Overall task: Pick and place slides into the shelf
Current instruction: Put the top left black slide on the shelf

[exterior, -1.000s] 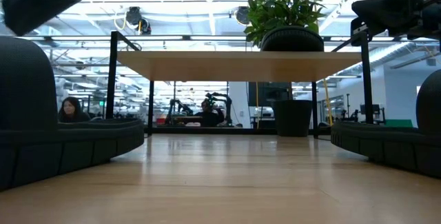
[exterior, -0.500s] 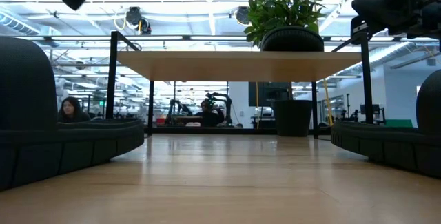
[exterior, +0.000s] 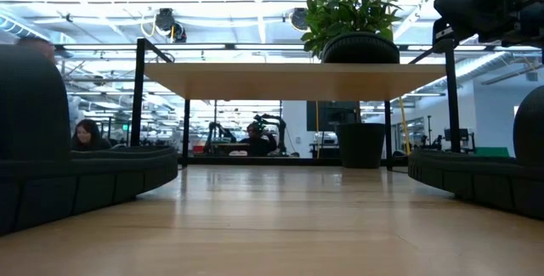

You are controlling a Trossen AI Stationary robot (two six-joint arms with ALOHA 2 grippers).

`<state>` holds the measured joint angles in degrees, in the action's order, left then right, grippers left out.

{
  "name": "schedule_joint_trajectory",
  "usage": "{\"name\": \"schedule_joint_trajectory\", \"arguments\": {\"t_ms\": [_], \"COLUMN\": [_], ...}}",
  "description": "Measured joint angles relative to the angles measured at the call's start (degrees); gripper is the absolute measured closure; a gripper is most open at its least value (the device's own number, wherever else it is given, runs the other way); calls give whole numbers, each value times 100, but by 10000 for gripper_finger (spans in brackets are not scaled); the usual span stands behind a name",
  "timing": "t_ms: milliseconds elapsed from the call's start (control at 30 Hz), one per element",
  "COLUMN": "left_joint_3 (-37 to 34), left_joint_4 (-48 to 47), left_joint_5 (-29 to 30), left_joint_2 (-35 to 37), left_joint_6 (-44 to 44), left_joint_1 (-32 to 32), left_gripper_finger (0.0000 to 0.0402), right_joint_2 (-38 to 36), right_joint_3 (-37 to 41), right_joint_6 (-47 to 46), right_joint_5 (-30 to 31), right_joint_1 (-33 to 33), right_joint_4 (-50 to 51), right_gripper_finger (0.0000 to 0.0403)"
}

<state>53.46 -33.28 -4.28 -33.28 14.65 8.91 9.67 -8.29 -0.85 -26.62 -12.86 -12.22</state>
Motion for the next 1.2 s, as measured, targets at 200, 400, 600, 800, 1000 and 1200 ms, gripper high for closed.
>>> {"name": "schedule_joint_trajectory", "arguments": {"t_ms": [200,400,600,800,1000,1200], "left_joint_3": [-757,-964,-962,-388,1310,3197], "left_joint_4": [1077,1671,1323,847,-896,-2750], "left_joint_5": [437,-262,-1255,-1752,-2323,-2629], "left_joint_2": [-531,-419,-391,-883,-2309,-3821], "left_joint_6": [856,1358,1203,773,868,1385], "left_joint_1": [-7,-147,-899,-1970,-2680,-2807], "left_gripper_finger": [400,400,401,401,400,401], "right_joint_2": [0,0,-2,-2,-1,-2], "right_joint_3": [0,0,0,0,0,0], "right_joint_6": [-135,-134,-14,-14,-5,1], "right_joint_5": [-8,-16,2,265,258,257], "right_joint_1": [0,0,0,-2,-2,-2], "right_joint_4": [1,3,3,3,3,5], "right_gripper_finger": [403,403,403,403,403,403]}}
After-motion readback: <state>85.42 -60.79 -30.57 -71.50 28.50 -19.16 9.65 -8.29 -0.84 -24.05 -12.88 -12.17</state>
